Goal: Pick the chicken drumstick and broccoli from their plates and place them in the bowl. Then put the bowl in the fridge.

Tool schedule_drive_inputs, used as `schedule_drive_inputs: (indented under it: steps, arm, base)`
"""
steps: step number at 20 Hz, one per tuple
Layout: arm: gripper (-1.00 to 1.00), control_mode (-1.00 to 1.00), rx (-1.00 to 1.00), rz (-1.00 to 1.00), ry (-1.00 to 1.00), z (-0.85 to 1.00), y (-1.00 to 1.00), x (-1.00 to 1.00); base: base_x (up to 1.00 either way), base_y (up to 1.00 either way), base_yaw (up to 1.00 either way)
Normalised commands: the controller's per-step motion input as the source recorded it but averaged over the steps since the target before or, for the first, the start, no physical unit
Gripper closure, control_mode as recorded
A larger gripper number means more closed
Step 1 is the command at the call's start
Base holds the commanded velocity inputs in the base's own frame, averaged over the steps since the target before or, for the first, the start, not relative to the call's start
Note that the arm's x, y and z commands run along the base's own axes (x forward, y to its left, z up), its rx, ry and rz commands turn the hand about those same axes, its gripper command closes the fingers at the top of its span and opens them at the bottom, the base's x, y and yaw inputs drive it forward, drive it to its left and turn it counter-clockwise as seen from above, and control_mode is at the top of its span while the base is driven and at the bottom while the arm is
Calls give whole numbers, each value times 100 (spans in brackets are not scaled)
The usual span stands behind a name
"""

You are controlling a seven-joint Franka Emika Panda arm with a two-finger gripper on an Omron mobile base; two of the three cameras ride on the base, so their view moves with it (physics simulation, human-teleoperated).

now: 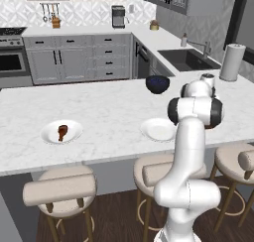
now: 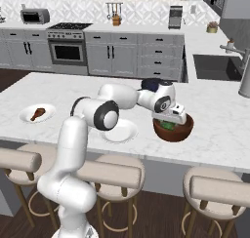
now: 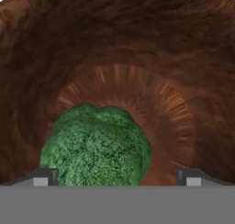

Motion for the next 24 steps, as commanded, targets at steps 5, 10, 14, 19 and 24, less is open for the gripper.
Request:
schedule_drive_inputs:
  steps: [5,10,14,19,24]
  arm:
    - [-100,-100,7,11,2,17,-6,-9]
    - [-100,-100,7,5,-4,100,10,-31]
    - [-100,-100,0,10,0,38,65,-98]
    - [-100,-100,-3,8,-2,24,99,-100]
    - [-100,-100,-15,6,-16,28,100,-92]
  base:
    - [0,0,0]
    - [0,0,0]
    - [0,0,0]
    - [0,0,0]
    - [0,0,0]
